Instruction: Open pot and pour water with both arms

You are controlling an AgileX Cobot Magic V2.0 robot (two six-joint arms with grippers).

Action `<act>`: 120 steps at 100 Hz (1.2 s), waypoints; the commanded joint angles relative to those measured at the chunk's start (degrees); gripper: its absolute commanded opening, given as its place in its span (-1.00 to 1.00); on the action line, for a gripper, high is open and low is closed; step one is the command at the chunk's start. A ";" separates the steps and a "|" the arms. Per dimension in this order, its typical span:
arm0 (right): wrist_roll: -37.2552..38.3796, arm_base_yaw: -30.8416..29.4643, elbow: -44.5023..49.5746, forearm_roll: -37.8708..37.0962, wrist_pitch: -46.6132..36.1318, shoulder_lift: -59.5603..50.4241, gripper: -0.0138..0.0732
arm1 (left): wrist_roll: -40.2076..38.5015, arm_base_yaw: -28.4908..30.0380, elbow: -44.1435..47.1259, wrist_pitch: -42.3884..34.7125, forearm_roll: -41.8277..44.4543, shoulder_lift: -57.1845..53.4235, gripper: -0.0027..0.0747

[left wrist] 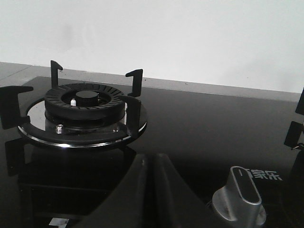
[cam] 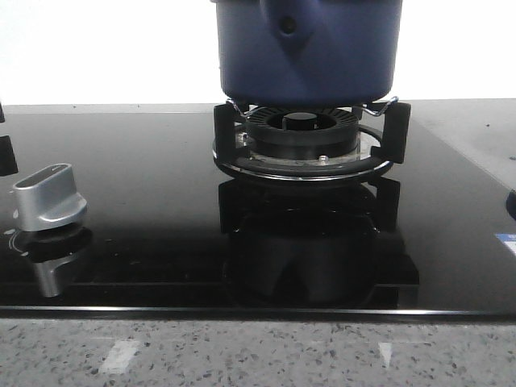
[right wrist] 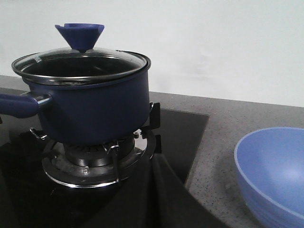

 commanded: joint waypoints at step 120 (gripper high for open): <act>69.94 -10.05 18.15 -67.10 -1.92 -21.16 -0.79 | -0.73 -0.16 1.85 -4.08 0.07 -1.65 -0.98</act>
